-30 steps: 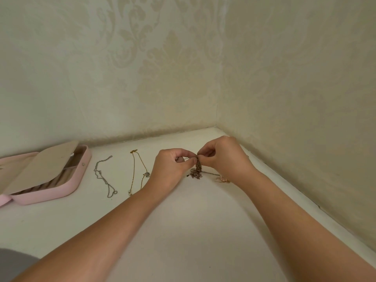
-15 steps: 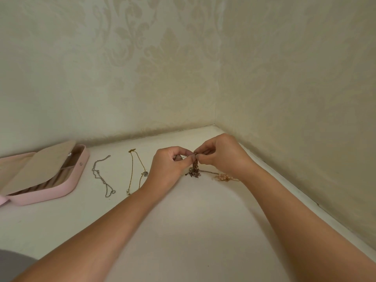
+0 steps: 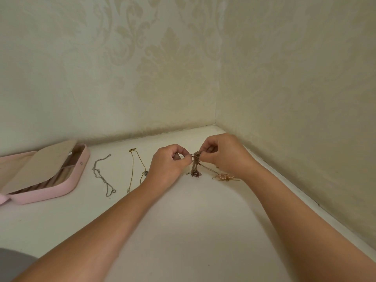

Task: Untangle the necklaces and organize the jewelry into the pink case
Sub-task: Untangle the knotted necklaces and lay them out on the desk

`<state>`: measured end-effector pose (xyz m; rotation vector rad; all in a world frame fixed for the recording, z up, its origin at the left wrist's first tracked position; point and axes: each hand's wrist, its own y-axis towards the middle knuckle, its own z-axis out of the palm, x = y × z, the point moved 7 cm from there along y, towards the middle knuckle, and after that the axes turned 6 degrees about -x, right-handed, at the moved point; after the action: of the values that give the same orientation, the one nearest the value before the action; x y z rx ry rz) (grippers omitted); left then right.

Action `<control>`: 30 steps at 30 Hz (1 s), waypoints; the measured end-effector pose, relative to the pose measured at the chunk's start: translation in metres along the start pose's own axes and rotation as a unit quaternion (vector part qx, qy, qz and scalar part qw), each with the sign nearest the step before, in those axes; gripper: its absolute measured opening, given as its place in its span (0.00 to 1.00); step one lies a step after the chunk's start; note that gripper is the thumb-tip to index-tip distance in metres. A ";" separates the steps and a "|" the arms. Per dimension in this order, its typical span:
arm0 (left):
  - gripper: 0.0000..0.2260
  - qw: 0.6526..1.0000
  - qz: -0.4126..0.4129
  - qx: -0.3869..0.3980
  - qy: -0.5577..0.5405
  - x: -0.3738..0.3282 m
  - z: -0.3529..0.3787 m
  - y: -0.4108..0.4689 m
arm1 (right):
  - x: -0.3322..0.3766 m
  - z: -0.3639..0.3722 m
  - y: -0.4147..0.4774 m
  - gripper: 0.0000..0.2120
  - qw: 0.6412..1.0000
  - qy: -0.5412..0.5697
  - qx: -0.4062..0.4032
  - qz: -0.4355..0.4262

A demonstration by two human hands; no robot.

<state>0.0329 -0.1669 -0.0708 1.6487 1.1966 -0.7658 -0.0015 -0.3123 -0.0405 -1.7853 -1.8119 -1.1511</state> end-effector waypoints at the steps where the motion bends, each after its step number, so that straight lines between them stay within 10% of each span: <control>1: 0.05 1.000 0.001 -0.002 0.004 0.000 -0.001 0.000 | 0.001 0.001 -0.001 0.02 1.000 0.006 0.009 0.005; 11: 0.04 0.998 0.005 0.018 -0.059 -0.011 0.000 -0.006 | -0.011 0.023 -0.005 0.09 0.919 0.339 0.061 0.194; 23: 0.06 0.994 -0.035 0.009 -0.107 -0.005 -0.003 -0.003 | -0.014 0.001 0.001 0.04 0.973 0.209 -0.005 0.099; 30: 0.05 0.993 -0.020 0.028 -0.113 -0.009 -0.003 -0.006 | -0.010 0.008 0.000 0.06 0.944 0.301 0.025 0.134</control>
<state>0.0244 -0.1667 -0.0640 1.5392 1.0589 -0.9917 0.0025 -0.3131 -0.0529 -1.3832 -1.1898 -1.3331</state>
